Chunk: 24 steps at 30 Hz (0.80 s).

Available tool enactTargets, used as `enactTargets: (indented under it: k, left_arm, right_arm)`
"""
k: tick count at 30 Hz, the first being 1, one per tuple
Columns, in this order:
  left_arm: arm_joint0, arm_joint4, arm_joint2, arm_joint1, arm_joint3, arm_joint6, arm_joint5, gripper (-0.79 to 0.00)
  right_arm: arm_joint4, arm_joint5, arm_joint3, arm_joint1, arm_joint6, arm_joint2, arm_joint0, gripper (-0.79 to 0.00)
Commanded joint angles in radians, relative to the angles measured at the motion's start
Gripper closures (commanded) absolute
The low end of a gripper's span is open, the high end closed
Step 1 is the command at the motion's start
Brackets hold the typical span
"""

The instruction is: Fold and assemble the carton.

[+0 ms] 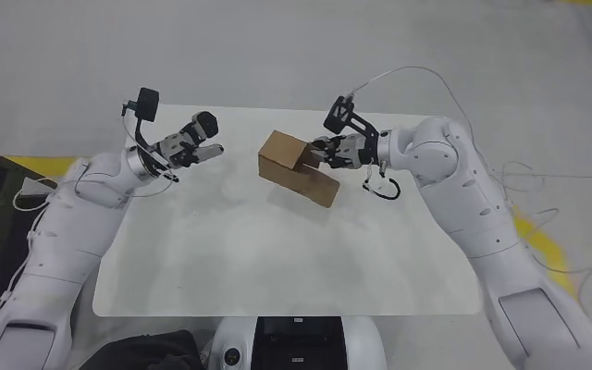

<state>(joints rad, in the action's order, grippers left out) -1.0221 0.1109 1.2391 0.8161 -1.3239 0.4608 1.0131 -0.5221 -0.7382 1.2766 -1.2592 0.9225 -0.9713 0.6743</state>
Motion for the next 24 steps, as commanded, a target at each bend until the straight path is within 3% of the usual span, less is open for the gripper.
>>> enactTargets:
  k: [1, 10, 15, 24]
  left_arm:
    - [0.003, 0.106, 0.009, 0.0, -0.007, -0.029, -0.001, -0.785]
    - [0.03, 0.434, -0.048, 0.002, -0.008, -0.318, -0.001, -0.785]
    - [0.055, 0.537, -0.164, -0.015, -0.01, -0.442, -0.001, -0.785]
    - [0.173, 0.646, -0.389, -0.056, 0.016, -0.591, -0.001, -0.785]
  right_arm:
    - [0.004, -0.055, -0.026, 0.005, 0.01, -0.002, -0.011, 0.0]
    - [-0.024, -0.193, -0.106, 0.016, -0.033, 0.003, -0.052, 0.0]
    - [-0.085, -0.228, -0.112, 0.016, -0.11, 0.016, -0.07, 0.0]
    - [-0.25, -0.225, -0.051, 0.016, -0.248, 0.035, -0.058, 0.0]
